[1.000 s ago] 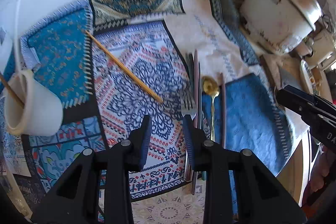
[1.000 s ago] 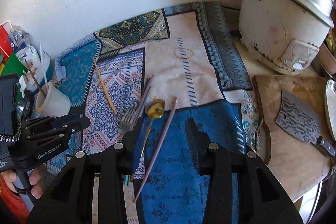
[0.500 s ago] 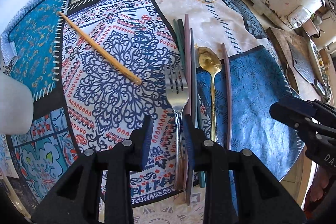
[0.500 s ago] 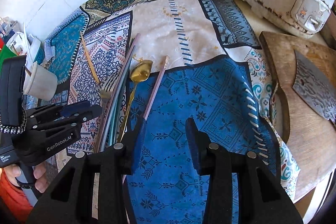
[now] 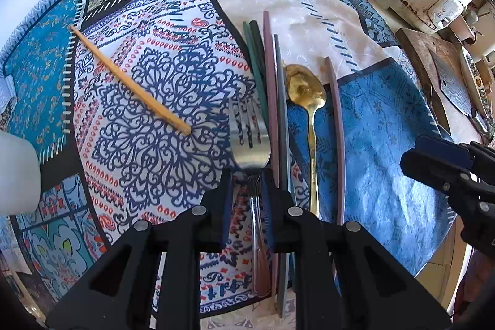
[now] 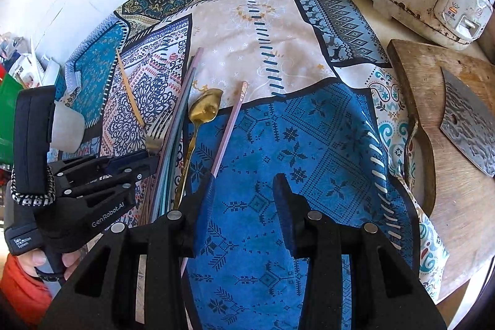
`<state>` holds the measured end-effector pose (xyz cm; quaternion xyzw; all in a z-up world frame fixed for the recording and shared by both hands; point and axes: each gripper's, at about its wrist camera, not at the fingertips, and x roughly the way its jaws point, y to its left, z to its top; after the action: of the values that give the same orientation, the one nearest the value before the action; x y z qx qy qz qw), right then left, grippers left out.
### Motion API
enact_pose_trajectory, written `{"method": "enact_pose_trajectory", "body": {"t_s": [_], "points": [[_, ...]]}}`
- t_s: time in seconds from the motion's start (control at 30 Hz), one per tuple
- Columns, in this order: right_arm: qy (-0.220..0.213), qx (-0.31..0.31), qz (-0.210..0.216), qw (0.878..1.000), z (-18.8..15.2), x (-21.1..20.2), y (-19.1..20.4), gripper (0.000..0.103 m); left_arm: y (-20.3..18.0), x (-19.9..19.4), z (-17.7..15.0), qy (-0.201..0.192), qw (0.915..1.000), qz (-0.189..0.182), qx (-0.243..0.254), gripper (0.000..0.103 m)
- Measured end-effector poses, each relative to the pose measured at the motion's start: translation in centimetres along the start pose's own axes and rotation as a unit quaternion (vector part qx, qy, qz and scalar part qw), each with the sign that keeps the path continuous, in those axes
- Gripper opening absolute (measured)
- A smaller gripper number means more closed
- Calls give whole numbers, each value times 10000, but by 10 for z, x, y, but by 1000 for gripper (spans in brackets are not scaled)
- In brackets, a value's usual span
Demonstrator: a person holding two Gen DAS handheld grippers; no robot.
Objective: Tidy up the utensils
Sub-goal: 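Grasp the silver fork with the left tool while the right tool grasps the gold spoon, then lift the fork and gold spoon from the pile toward the white cup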
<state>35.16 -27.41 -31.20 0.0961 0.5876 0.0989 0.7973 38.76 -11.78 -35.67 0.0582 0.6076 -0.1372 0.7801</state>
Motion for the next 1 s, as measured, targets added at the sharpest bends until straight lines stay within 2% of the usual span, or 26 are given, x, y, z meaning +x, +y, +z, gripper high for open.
{"method": "enact_pose_trajectory", "body": {"t_s": [0.1,0.23,0.37,0.5,0.57,0.7,0.77,1.0], "points": [[-8,-11,16,10000,2,2,3,35,-5,1,1,-108,9999,52,64,16],[-25,-7,127,9999,8,8,10,35,-12,5,6,-220,9995,145,170,9],[-6,-74,224,9997,13,17,20,35,0,3,8,-198,9998,-69,-26,8],[123,-71,360,9992,21,34,29,35,20,-12,-2,-337,9987,-182,-339,7],[156,-71,393,9991,24,40,32,30,28,-20,-6,-423,9974,-270,-511,0],[228,-69,327,9992,31,54,36,15,40,-35,-12,-589,9957,-276,-662,0],[269,-39,295,9992,34,60,35,11,43,-39,-15,-617,9954,-280,-678,0],[216,-27,360,9991,42,67,40,9,41,-46,-20,-678,9949,-336,-662,0]]}}
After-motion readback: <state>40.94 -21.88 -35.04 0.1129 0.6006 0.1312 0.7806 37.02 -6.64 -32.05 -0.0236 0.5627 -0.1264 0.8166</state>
